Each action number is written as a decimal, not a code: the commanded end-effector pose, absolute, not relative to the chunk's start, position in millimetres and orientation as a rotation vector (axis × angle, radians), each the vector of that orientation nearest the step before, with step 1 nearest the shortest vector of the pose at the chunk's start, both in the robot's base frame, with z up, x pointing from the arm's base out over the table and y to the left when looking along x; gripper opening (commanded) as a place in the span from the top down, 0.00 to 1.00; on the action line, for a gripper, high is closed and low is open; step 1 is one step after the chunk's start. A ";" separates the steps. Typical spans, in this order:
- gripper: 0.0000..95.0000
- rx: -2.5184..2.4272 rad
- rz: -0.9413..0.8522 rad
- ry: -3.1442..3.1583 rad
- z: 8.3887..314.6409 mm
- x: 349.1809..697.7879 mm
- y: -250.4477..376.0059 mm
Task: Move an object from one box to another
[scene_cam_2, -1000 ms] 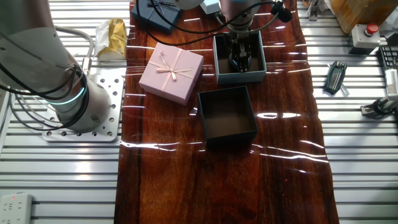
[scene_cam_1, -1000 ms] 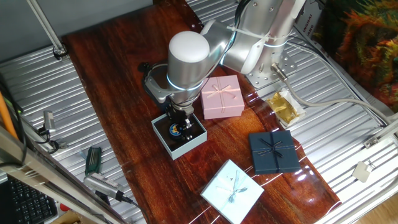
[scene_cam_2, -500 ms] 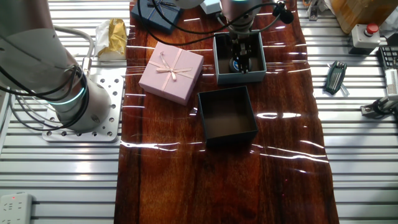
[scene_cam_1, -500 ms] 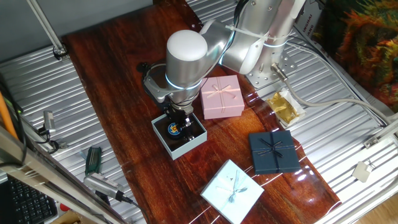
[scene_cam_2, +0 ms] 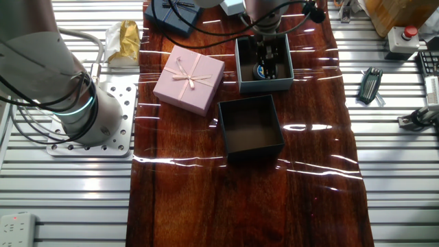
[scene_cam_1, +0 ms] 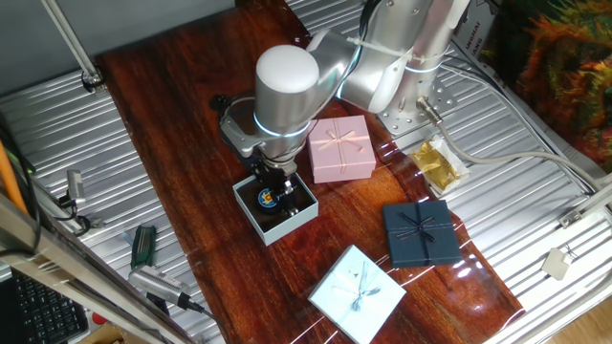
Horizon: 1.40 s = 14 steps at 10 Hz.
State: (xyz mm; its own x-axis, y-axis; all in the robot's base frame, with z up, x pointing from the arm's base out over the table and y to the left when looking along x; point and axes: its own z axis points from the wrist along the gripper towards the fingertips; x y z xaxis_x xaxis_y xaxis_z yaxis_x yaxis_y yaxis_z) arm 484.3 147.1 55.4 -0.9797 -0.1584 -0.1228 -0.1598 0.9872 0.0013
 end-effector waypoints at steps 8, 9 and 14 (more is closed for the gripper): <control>0.20 -0.240 0.022 3.015 92.7 486.6 146.4; 0.20 -0.238 0.022 3.015 95.5 487.2 146.1; 0.20 -0.177 0.020 3.034 157.0 500.7 135.8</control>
